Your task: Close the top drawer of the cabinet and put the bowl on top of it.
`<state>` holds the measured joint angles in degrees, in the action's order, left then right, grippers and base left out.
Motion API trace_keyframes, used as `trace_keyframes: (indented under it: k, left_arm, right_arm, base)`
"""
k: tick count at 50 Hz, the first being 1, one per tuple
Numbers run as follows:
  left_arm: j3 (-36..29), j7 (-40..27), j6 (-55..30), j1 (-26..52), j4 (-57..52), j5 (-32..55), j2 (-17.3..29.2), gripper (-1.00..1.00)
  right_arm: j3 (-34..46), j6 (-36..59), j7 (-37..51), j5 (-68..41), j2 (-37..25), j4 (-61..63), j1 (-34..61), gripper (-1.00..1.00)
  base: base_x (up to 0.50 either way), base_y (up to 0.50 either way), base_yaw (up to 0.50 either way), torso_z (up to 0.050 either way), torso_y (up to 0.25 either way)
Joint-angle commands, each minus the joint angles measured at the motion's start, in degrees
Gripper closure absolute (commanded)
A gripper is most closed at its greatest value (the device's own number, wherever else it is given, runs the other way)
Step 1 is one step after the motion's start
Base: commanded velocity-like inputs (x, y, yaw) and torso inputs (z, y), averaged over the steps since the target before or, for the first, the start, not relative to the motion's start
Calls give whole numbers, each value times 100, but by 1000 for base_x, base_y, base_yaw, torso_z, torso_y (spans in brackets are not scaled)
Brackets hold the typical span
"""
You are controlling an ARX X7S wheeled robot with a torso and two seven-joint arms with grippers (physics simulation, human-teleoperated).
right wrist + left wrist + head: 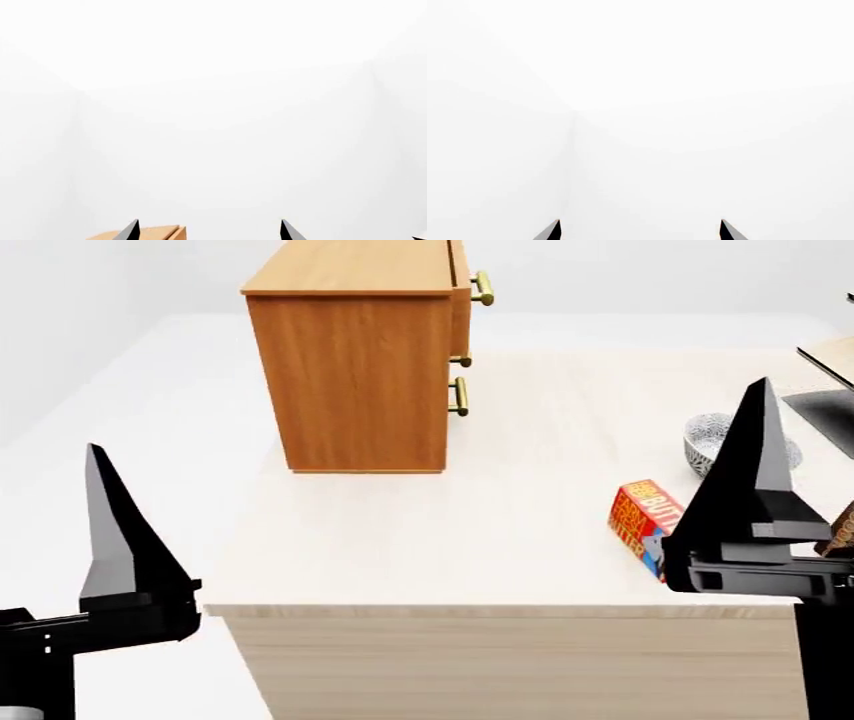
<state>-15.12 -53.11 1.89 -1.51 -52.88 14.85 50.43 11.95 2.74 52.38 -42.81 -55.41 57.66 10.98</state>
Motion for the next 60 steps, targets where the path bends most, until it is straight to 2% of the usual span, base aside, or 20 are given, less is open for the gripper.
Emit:
trace_keyframes:
  k: [1, 7, 23, 25, 27, 29, 37, 60]
  left_arm:
    - [-36, 24, -10, 12, -7, -22, -17, -100]
    - [-45, 31, -3, 2, -9, -27, -20, -100]
    - [7, 66, 50, 51, 36, 8, -3, -100]
    - [241, -282, -873, 638, -702, 892, 443, -100]
    - [-509, -1133, -588, 1314, -710, 1314, 1305, -100]
    - [-913, -1403, -526, 1658, -706, 1440, 1502, -100]
    - [-1047, -1274, -185, 1479, -365, 1154, 1401, -100]
    - [-1182, -1276, -6, 1298, -263, 825, 1348, -100]
  right_arm:
    - [81, 112, 75, 53, -39, -10, 94, -100]
    - [120, -92, -94, 231, -60, 33, -63, -100]
    - [257, -478, -467, 611, 96, -413, -290, -100]
    - [268, -420, -432, 570, 86, -368, -247, -100]
    - [274, -338, -373, 519, 67, -309, -192, -100]
    - [280, -271, -326, 486, 41, -247, -153, -100]
    - [296, -63, -141, 300, -41, -30, -6, -100]
    - [449, -146, -268, 466, -68, -150, -5, -100]
  base:
    - [0, 0, 0, 0, 0]
    - [37, 0, 0, 0, 0]
    - [493, -19, 0, 0, 0]
    - [500, -68, 0, 0, 0]
    - [500, -94, 0, 0, 0]
    - [500, -143, 0, 0, 0]
    - [500, -200, 0, 0, 2]
    - [500, -151, 0, 0, 1]
